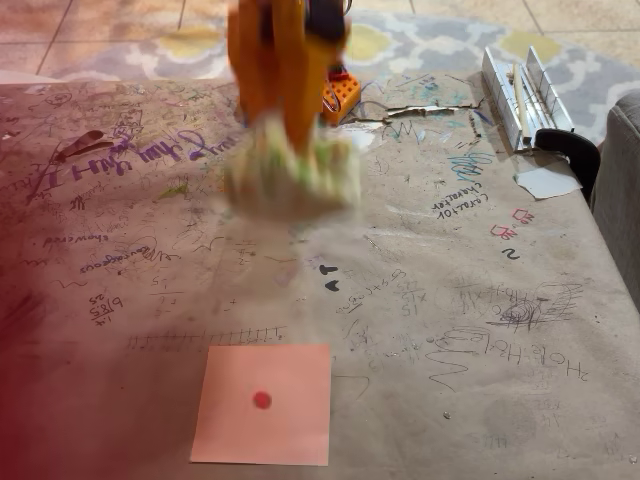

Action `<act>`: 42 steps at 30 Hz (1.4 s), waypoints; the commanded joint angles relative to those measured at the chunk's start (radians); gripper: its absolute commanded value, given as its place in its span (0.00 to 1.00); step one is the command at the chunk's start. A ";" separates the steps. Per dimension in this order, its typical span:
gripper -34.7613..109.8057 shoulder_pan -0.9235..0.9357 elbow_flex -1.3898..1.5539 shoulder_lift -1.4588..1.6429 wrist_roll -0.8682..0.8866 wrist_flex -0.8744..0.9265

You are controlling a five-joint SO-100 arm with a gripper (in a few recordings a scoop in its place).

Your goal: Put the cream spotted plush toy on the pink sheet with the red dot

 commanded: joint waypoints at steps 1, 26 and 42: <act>0.24 0.063 -0.360 0.227 -0.041 -0.020; 0.24 -0.107 -0.994 0.676 -0.629 -0.374; 0.24 -0.120 -0.790 0.667 -0.868 -0.836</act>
